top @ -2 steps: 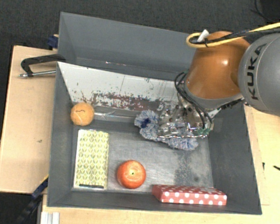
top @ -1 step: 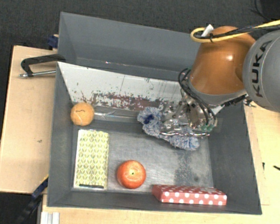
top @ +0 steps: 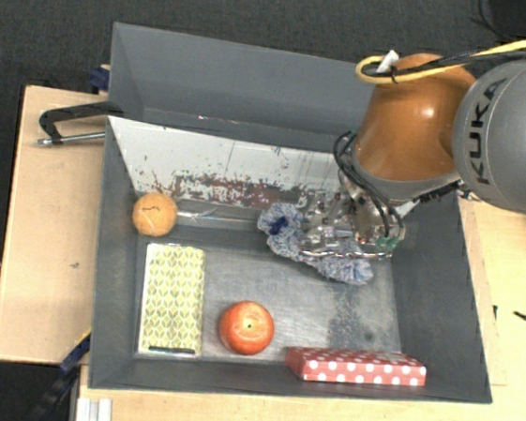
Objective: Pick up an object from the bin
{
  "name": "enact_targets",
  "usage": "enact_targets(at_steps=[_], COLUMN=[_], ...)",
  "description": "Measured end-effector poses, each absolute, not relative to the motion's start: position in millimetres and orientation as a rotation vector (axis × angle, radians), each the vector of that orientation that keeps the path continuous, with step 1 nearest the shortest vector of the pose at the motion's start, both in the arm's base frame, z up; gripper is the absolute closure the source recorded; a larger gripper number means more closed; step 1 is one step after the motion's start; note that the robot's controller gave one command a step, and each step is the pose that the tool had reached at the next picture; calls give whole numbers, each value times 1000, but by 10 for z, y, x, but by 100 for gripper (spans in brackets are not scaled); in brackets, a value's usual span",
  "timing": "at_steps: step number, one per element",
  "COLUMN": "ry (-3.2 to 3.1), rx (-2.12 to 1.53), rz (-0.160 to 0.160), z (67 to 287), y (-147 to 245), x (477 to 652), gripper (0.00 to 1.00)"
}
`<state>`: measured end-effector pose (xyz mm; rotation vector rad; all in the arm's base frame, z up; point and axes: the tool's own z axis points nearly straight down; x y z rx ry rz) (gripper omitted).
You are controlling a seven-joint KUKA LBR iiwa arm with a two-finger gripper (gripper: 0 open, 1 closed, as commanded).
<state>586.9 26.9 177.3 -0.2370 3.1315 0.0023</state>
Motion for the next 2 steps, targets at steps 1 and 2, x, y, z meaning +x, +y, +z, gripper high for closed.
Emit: enact_targets(at_steps=[1,2], ry=[3111,3057], rx=[-428,-680], rz=[0,0], z=[1998,2468], y=[557,614], x=[5904,5934], gripper=[100,100])
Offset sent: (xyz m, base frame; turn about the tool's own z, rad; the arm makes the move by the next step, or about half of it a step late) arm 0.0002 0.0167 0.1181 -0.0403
